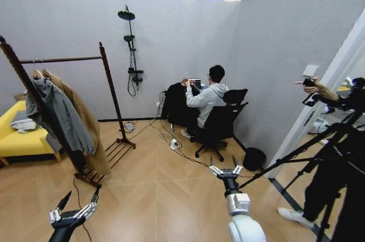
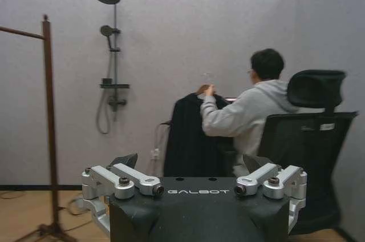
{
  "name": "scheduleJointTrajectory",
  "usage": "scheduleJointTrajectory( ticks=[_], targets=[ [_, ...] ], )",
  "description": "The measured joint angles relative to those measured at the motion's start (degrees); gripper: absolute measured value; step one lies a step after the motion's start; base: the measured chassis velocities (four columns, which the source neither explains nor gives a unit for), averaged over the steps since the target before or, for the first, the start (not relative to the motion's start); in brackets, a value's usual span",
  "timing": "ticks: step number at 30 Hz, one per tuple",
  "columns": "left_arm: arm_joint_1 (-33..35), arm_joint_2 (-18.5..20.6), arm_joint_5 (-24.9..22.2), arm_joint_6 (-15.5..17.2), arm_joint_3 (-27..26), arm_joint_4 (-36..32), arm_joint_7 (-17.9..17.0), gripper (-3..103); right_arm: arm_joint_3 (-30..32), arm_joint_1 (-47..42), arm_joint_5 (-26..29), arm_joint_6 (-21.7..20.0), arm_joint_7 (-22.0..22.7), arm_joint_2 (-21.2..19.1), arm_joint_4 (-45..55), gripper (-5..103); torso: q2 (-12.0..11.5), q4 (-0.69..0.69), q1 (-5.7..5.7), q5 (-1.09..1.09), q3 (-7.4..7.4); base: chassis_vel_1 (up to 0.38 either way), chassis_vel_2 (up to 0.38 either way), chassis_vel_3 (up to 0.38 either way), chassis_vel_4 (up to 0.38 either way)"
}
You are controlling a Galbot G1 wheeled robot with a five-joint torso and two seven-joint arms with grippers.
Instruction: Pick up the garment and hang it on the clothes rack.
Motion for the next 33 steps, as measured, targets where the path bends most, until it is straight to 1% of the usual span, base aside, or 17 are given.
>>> scheduleJointTrajectory(
  ticks=[2, 7, 9, 10, 11, 14, 15, 16, 18, 26, 33],
  targets=[
    [0.0, 0.0, 0.0, 0.0, 0.0, 0.0, 0.0, 100, -0.2, 1.6, 1.7, 0.7, -2.9, 0.4, -1.5, 100, 0.0, 0.0, 0.0, 0.0, 0.0, 0.0, 0.0, 0.0, 0.0],
    [0.0, 0.0, 0.0, 0.0, 0.0, 0.0, 0.0, 100, -0.2, 2.8, 2.1, 0.8, -3.8, 0.4, -1.6, 100, 0.0, 0.01, 0.01, 0.0, 0.0, 0.0, 0.0, 0.0, 0.0],
    [0.0, 0.0, 0.0, 0.0, 0.0, 0.0, 0.0, 100, -0.2, 2.5, 1.8, 0.9, -3.1, 0.8, -1.0, 100, 0.0, 0.0, 0.01, 0.0, 0.0, 0.0, 0.0, 0.0, 0.0],
    [0.0, 0.0, 0.0, 0.0, 0.0, 0.0, 0.0, 100, -0.2, 1.9, 1.5, 1.0, -2.0, 1.1, -0.5, 100, 0.0, 0.0, 0.0, 0.0, 0.0, 0.0, 0.0, 0.0, 0.0],
    [0.0, 0.0, 0.0, 0.0, 0.0, 0.0, 0.0, 100, -0.2, 1.9, 1.5, 1.0, -2.0, 1.1, -0.5, 100, 0.0, 0.0, 0.0, 0.0, 0.0, 0.0, 0.0, 0.0, 0.0],
    [0.0, 0.0, 0.0, 0.0, 0.0, 0.0, 0.0, 100, 0.0, 1.5, -0.6, 1.7, 1.4, 1.8, 0.0, 100, 0.0, -0.01, 0.0, 0.0, 0.0, 0.0, 0.0, 0.0, 0.0],
    [0.0, 0.0, 0.0, 0.0, 0.0, 0.0, 0.0, 100, 0.0, 1.5, -0.6, 1.7, 1.4, 1.8, 0.0, 100, 0.0, -0.01, 0.0, 0.0, 0.0, 0.0, 0.0, 0.0, 0.0],
    [0.0, 0.0, 0.0, 0.0, 0.0, 0.0, 0.0, 100, 0.1, 1.5, -1.4, 1.8, 3.3, 2.3, 0.6, 100, 0.0, 0.0, 0.01, 0.0, 0.0, 0.0, 0.0, 0.0, 0.0],
    [0.0, 0.0, 0.0, 0.0, 0.0, 0.0, 0.0, 100, 0.2, 1.4, -1.6, 1.7, 4.1, 2.4, 1.1, 100, 0.0, 0.0, 0.01, 0.0, 0.0, 0.0, 0.0, 0.0, 0.0],
    [0.0, 0.0, 0.0, 0.0, 0.0, 0.0, 0.0, 100, 0.9, 1.0, -1.7, 1.5, 5.3, 1.5, 2.5, 100, 0.0, 0.0, 0.0, 0.0, 0.0, 0.0, 0.0, 0.0, 0.0],
    [0.0, 0.0, 0.0, 0.0, 0.0, 0.0, 0.0, 100, 1.1, 0.6, -1.2, -1.0, 5.7, 1.2, 4.1, 100, 0.0, 0.0, 0.0, 0.0, 0.0, 0.0, 0.0, 0.0, 0.0]
  ],
)
